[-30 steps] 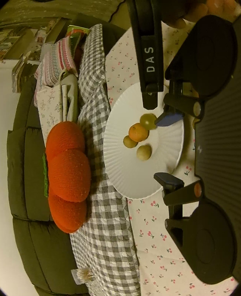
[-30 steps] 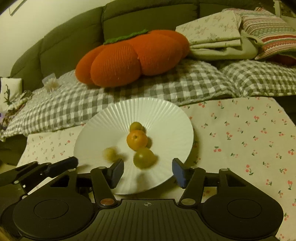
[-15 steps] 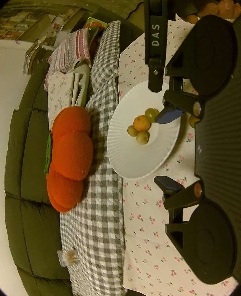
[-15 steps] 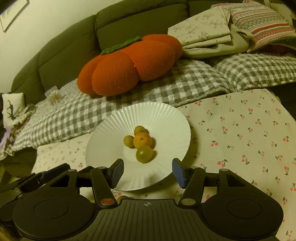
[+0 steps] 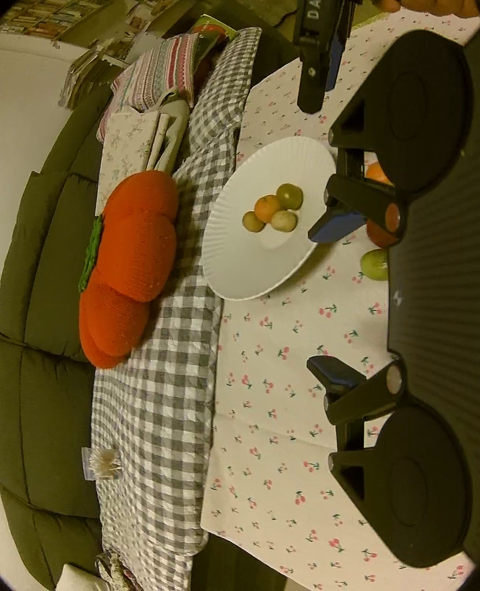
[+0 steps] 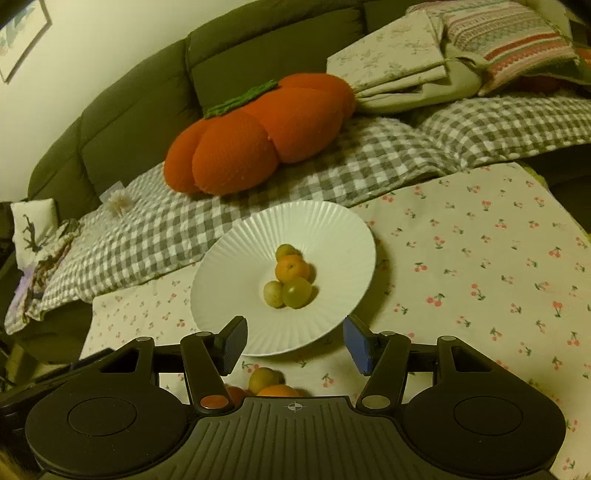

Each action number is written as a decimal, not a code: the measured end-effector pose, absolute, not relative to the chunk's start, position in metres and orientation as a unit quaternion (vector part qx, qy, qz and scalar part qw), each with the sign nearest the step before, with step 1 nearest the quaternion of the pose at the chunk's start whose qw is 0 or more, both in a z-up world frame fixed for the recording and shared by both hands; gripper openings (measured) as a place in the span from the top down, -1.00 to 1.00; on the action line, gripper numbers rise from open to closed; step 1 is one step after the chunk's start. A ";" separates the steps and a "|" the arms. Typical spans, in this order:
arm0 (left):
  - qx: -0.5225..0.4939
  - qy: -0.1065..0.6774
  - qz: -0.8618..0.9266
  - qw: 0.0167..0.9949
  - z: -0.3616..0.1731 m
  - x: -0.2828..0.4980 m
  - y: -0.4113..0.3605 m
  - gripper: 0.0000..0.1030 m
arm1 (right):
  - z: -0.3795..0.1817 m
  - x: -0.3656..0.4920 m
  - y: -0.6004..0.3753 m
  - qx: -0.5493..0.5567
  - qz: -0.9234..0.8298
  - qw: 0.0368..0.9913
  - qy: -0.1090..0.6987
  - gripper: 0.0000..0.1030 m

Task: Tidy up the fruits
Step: 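Move both open tools back to the remaining fruits, then grasp the blotchy orange fruit with the left tool while the right tool grasps a large orange, then carry both fruits over the white plate and open both tools to release, then move both open tools back to the remaining fruits on the cloth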

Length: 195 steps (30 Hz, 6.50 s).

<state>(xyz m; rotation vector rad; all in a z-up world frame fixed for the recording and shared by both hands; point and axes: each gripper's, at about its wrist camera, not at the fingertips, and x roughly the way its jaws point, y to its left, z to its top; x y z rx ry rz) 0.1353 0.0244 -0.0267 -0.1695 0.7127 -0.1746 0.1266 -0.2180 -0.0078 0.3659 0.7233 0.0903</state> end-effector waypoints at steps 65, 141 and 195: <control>-0.121 0.412 -0.083 0.899 -0.067 0.112 0.009 0.45 | -0.046 0.117 -0.197 0.142 0.057 0.890 0.430 -0.33; -0.087 0.308 -0.130 0.938 -0.032 0.162 -0.016 0.45 | -0.017 0.145 -0.248 0.216 0.015 0.911 0.350 0.29; -0.035 0.330 -0.082 0.940 -0.038 0.153 -0.015 -0.57 | -0.018 0.150 -0.220 0.143 0.015 0.923 0.356 -0.15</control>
